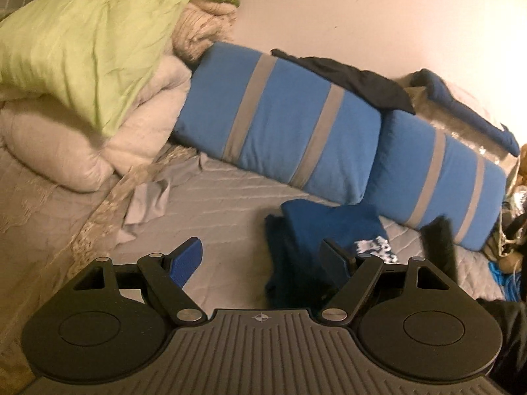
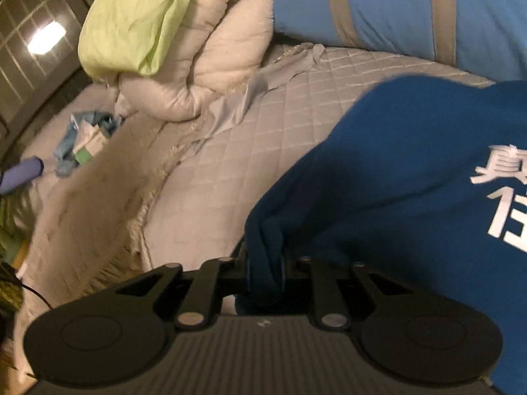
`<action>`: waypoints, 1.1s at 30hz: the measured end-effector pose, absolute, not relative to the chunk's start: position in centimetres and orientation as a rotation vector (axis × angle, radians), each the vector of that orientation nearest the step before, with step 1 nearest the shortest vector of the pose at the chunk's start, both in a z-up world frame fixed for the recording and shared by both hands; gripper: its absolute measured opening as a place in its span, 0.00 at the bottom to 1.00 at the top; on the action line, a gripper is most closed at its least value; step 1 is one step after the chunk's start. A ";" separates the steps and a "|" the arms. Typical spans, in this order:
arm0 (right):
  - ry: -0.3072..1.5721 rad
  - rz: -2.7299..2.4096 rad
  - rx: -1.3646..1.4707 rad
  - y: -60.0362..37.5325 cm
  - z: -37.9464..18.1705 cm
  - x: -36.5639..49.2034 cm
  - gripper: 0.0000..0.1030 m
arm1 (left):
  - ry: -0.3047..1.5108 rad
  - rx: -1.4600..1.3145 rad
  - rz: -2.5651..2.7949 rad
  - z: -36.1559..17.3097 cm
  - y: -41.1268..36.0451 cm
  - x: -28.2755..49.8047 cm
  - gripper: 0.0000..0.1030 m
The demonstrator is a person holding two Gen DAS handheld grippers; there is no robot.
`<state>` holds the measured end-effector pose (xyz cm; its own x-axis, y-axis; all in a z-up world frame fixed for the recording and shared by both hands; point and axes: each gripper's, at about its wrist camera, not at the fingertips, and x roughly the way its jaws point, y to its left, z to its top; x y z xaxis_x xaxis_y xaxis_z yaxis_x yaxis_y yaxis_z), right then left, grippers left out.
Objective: Fold clothes
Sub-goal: 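Lift the held edge and fold it over the sweatshirt with the right tool, then open the right tool to release the folded edge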
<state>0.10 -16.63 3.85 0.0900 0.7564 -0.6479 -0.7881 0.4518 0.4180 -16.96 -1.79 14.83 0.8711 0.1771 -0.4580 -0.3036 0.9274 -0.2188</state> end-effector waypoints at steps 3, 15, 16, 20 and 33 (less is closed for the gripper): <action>0.926 1.160 -0.014 -16.9 5.3 0.2 0.15 | 0.469 -0.301 0.261 13.9 -1.2 -16.9 0.76; 0.940 1.172 -0.002 -16.9 5.7 -0.6 0.55 | 0.492 -0.344 0.248 12.0 -2.0 -15.5 0.76; 0.920 1.178 0.024 -17.5 6.3 -0.6 0.61 | 0.492 -0.338 0.244 12.1 -2.1 -15.4 0.76; 0.786 1.182 0.093 -20.3 9.1 -0.5 0.93 | 0.512 -0.324 0.237 12.0 -2.1 -14.7 0.76; 0.823 0.783 -0.106 -28.1 3.7 3.4 1.00 | 0.623 -0.261 0.099 11.3 -3.6 -9.8 0.76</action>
<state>3.44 -28.13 3.68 0.4214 0.5852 -0.6928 -0.6630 0.7200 0.2049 -9.76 -3.64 11.31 0.8089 0.0130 -0.5877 -0.1692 0.9626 -0.2116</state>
